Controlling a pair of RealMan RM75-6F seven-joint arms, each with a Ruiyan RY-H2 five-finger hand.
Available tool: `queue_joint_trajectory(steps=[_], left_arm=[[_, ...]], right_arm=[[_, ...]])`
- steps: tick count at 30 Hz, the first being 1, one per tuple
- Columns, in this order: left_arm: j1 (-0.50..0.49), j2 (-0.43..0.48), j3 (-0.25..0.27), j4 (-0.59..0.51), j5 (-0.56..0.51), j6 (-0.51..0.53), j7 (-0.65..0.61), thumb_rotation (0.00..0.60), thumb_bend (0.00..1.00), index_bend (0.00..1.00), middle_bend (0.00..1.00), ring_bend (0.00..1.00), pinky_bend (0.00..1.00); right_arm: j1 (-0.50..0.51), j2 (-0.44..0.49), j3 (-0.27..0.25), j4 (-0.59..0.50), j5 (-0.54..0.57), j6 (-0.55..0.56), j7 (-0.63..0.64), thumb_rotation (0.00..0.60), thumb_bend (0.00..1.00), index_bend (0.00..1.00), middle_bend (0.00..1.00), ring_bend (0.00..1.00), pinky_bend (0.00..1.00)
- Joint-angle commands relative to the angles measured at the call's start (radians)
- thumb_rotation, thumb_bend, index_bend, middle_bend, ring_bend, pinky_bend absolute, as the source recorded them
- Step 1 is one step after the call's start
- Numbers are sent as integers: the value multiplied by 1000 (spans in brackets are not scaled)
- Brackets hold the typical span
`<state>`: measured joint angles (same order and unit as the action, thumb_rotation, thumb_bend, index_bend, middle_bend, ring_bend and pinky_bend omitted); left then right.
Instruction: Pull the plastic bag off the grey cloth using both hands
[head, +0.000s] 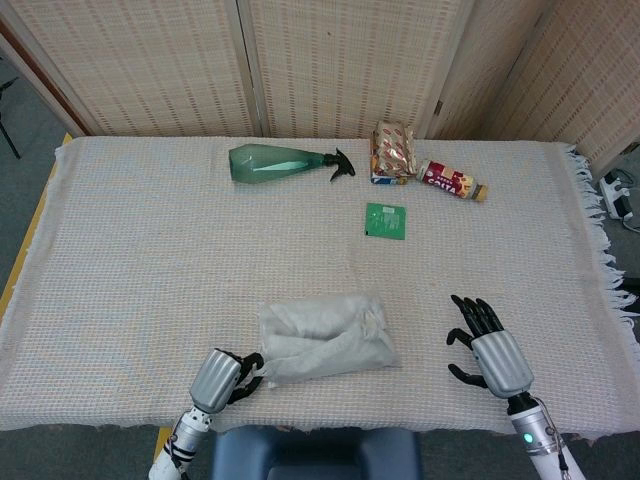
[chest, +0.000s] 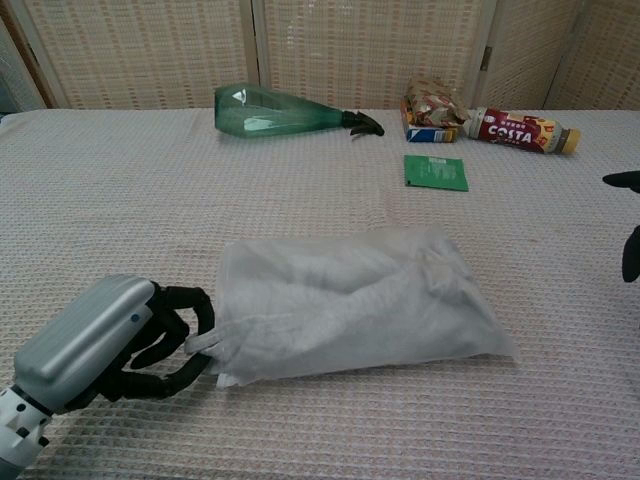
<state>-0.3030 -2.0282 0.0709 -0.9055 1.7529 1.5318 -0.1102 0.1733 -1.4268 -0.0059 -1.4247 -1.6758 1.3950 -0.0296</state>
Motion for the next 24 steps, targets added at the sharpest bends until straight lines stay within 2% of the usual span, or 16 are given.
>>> queue_joint_trajectory(steps=[1, 5, 12, 21, 24], left_arm=[[1, 2, 2, -9, -4, -3, 8, 600, 541, 710, 1000, 1000, 1000], [0, -3, 2, -29, -8, -10, 26, 600, 539, 711, 1000, 1000, 1000], [-8, 4, -3, -64, -10, -17, 54, 600, 528, 710, 1000, 1000, 1000], [-16, 19, -17, -89, -27, -31, 71, 600, 521, 711, 1000, 1000, 1000], [-19, 23, -22, -92, -31, -36, 76, 600, 521, 711, 1000, 1000, 1000]], right_arm=[[-15, -72, 0, 62, 11, 30, 37, 600, 157, 560, 59, 0, 0], [-26, -150, 7, 116, 51, 29, 83, 600, 160, 586, 77, 0, 0], [-26, -266, 13, 208, 54, 50, 130, 600, 163, 590, 81, 0, 0], [-3, -382, 19, 343, 49, 52, 157, 600, 164, 583, 80, 0, 0], [6, -417, 19, 397, 40, 59, 167, 600, 165, 552, 68, 0, 0]])
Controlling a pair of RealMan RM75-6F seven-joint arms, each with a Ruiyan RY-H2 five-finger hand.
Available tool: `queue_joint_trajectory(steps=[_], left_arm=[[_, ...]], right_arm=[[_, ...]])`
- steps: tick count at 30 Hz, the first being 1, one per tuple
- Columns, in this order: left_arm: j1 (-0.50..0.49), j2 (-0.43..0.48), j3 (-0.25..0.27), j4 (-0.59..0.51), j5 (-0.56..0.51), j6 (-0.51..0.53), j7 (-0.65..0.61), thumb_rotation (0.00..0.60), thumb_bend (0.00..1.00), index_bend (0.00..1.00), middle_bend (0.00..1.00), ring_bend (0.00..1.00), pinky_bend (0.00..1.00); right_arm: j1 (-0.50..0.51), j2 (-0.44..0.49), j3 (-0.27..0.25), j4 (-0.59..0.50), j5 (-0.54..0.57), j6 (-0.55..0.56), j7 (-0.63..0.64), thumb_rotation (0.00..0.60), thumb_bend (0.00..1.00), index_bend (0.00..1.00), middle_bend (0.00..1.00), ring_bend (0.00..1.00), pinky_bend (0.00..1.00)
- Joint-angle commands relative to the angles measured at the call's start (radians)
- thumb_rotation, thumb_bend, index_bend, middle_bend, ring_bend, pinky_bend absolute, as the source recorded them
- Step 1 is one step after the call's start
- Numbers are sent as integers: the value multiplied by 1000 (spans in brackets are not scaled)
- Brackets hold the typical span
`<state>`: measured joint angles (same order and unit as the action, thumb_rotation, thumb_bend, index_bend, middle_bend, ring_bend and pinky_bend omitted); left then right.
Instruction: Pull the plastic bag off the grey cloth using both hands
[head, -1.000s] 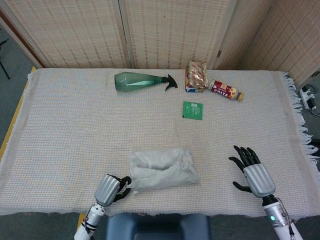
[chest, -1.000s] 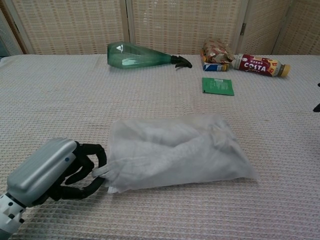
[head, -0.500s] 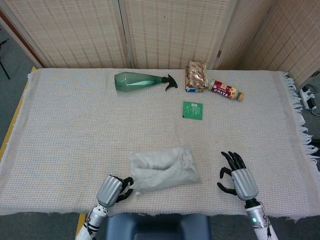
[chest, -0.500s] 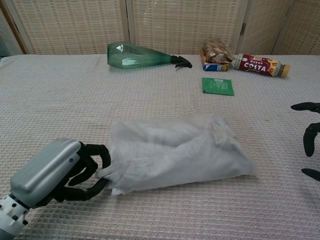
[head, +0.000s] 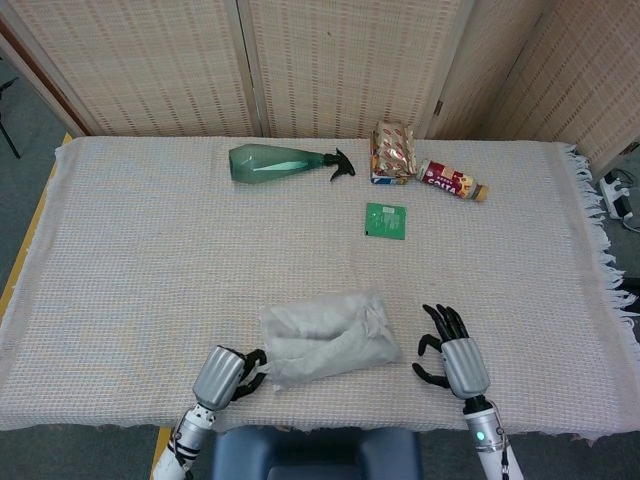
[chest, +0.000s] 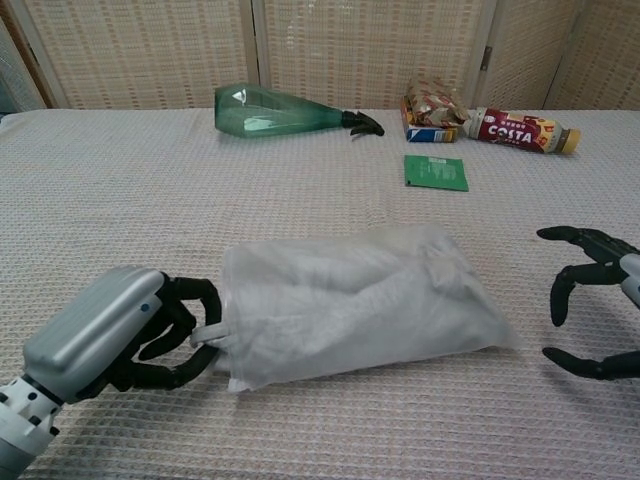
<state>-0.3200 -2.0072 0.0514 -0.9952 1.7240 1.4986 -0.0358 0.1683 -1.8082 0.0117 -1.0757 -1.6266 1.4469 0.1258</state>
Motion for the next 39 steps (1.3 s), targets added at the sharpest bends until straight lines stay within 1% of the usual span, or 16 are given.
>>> queue_joint_trajectory(steps=[1, 6, 11, 17, 27, 31, 39], left_arm=[[-3, 4, -4, -4, -4, -3, 2, 600, 521, 711, 1000, 1000, 1000], [-8, 9, -11, -9, -8, -6, 6, 600, 518, 711, 1000, 1000, 1000], [-12, 11, -13, -10, -12, -10, 8, 600, 516, 712, 1000, 1000, 1000], [-18, 8, -18, -8, -16, -14, 10, 600, 515, 712, 1000, 1000, 1000], [-22, 10, -21, -6, -21, -14, 10, 600, 514, 711, 1000, 1000, 1000], [-24, 11, -21, -8, -20, -12, 10, 600, 514, 711, 1000, 1000, 1000], [-27, 16, -25, -10, -24, -12, 6, 600, 511, 710, 1000, 1000, 1000]], right_arm=[[13, -47, 1, 64, -12, 12, 15, 600, 164, 541, 62, 0, 0], [24, -100, -2, 142, -34, 47, 57, 600, 167, 519, 56, 0, 0], [30, -141, -4, 196, -40, 71, 96, 600, 166, 514, 53, 0, 0], [39, -167, -9, 245, -44, 74, 96, 600, 168, 514, 53, 0, 0], [51, -193, -19, 285, -51, 89, 104, 600, 175, 520, 58, 0, 0], [56, -198, -18, 292, -47, 86, 100, 600, 207, 553, 67, 0, 0], [68, -209, -14, 301, -39, 77, 91, 600, 284, 589, 82, 0, 0]])
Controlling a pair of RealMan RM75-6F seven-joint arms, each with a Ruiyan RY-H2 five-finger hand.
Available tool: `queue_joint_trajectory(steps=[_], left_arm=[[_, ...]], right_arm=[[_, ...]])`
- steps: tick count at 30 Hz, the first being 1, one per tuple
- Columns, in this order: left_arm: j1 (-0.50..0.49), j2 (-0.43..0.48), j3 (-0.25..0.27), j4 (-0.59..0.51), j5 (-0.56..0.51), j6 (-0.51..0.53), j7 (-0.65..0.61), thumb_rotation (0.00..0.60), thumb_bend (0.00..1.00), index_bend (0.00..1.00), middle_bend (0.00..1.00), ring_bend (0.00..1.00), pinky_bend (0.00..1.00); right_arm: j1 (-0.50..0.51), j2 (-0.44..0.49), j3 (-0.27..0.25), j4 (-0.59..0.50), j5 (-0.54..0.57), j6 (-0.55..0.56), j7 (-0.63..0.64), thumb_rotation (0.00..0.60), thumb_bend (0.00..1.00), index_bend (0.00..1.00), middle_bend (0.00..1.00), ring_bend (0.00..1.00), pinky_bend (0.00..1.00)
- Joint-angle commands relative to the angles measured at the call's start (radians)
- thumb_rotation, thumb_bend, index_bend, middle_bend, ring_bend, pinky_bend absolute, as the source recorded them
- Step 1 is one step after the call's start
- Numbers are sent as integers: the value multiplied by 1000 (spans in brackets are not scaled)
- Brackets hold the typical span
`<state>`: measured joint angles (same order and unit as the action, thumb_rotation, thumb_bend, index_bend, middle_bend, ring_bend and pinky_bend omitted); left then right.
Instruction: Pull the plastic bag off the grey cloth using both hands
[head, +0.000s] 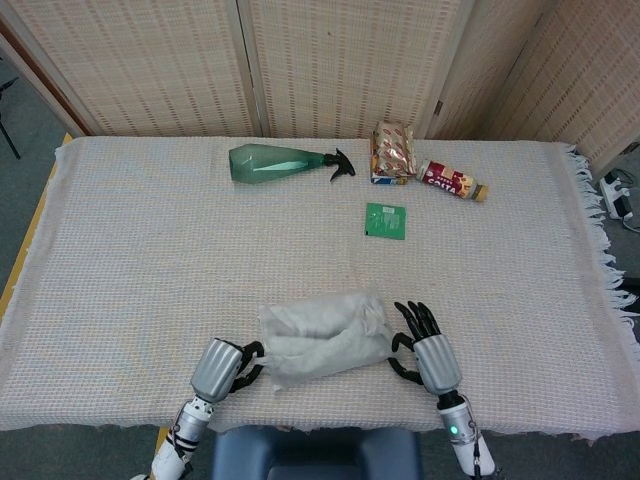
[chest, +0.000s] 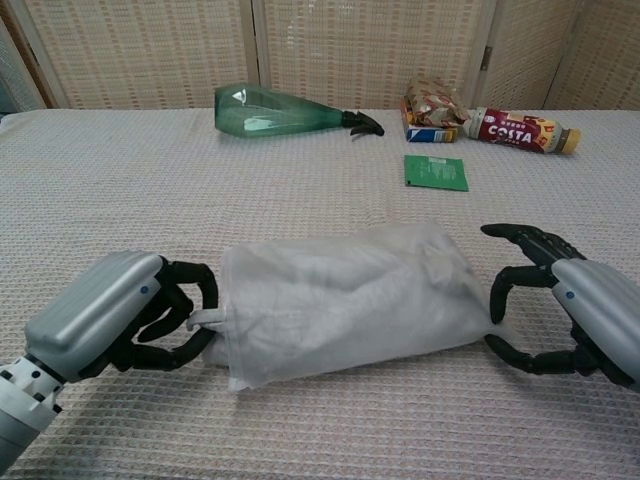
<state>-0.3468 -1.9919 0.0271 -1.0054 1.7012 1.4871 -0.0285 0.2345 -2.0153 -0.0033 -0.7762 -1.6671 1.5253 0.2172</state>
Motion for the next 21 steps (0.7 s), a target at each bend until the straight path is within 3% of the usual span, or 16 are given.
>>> queue_joint_trajectory(steps=[1, 14, 21], left_arm=[[-1, 1, 0, 0, -1, 0, -2, 600, 512, 710, 1000, 1000, 1000], [-5, 13, -6, -3, -3, 8, -5, 600, 513, 700, 1000, 1000, 1000], [-5, 42, -18, 1, -6, 25, -1, 600, 517, 701, 1000, 1000, 1000]], right_arm=[[3, -3, 1, 3, 2, -2, -1, 600, 302, 593, 86, 0, 0], [12, 3, 3, 1, 13, -9, -21, 600, 497, 634, 102, 0, 0], [6, 49, 9, -53, 9, 31, -48, 600, 527, 654, 115, 0, 0]])
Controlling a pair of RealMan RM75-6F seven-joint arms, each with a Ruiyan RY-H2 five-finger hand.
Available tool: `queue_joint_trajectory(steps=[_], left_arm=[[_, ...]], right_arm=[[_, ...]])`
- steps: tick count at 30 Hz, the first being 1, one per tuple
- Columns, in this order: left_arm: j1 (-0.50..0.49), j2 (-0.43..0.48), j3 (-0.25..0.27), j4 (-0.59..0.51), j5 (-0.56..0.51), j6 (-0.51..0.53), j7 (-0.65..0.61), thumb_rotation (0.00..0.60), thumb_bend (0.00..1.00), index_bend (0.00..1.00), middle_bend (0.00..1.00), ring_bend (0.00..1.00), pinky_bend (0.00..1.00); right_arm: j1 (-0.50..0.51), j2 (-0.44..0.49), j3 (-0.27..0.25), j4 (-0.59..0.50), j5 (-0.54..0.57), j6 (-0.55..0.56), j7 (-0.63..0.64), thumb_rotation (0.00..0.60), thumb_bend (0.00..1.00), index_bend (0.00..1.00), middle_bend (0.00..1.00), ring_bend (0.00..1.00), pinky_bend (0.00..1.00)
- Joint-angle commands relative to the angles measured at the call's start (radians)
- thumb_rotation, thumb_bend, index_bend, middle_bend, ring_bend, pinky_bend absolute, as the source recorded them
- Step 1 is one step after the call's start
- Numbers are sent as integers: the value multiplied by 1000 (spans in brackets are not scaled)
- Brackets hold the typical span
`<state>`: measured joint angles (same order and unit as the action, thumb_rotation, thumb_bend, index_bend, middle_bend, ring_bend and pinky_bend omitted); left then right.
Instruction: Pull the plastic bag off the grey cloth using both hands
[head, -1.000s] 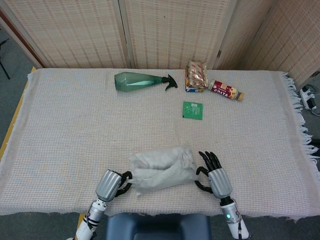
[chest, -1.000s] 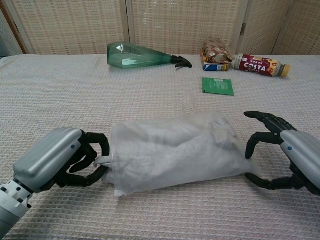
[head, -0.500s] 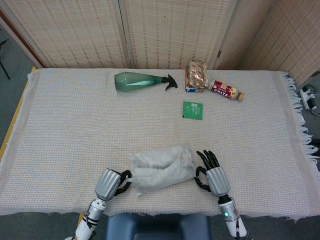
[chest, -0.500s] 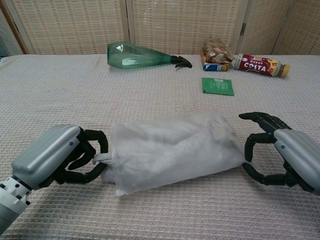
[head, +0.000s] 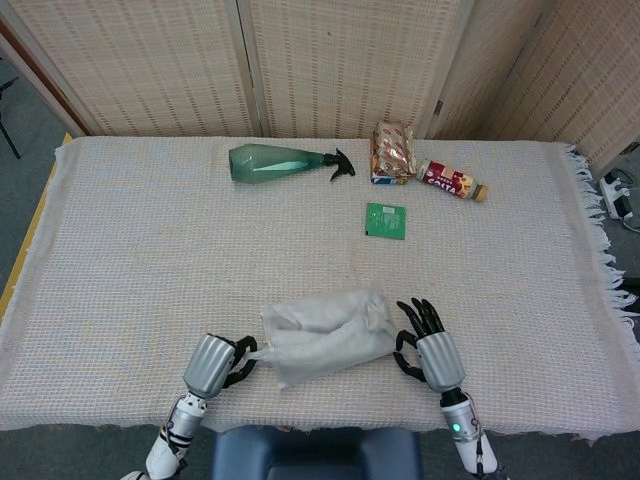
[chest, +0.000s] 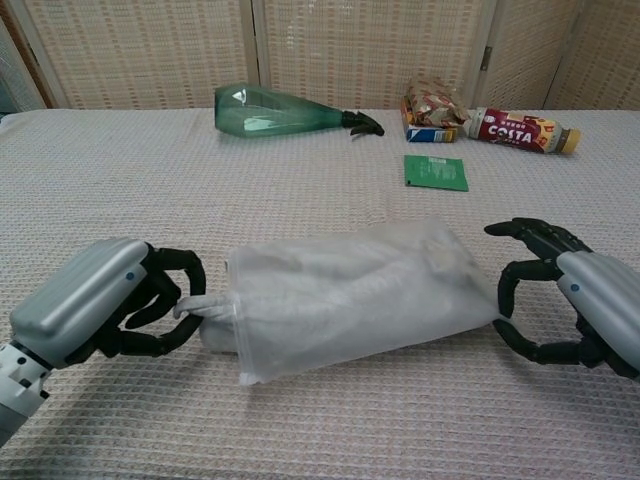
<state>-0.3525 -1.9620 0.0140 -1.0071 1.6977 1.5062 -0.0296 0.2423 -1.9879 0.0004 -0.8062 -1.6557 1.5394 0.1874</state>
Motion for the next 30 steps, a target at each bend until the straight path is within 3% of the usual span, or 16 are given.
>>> queue_joint_trajectory(steps=[1, 15, 23, 25, 27, 30], left_arm=[[2, 19, -6, 2, -4, 8, -2, 600, 518, 702, 1000, 1000, 1000], [52, 183, -24, -26, -27, 92, -1, 600, 518, 708, 1000, 1000, 1000], [98, 267, -24, -75, -63, 107, 10, 600, 516, 708, 1000, 1000, 1000], [99, 271, -14, -88, -64, 87, 23, 600, 486, 652, 1000, 1000, 1000], [97, 281, -5, -128, -80, 40, 56, 600, 390, 525, 1000, 1000, 1000], [87, 306, -9, -208, -98, -5, 118, 600, 267, 295, 1000, 1000, 1000]], right_arm=[[-2, 33, 10, -34, -1, 24, -27, 600, 527, 657, 118, 0, 0], [2, 251, 82, -189, 62, 13, -175, 600, 527, 665, 127, 0, 0], [-42, 348, 103, -223, 110, 35, -149, 600, 529, 665, 127, 0, 0], [-50, 363, 98, -235, 113, 32, -139, 600, 524, 660, 127, 0, 0], [-58, 384, 85, -253, 113, 22, -145, 600, 466, 600, 114, 0, 0], [-73, 430, 72, -303, 116, 13, -165, 600, 315, 352, 41, 0, 0]])
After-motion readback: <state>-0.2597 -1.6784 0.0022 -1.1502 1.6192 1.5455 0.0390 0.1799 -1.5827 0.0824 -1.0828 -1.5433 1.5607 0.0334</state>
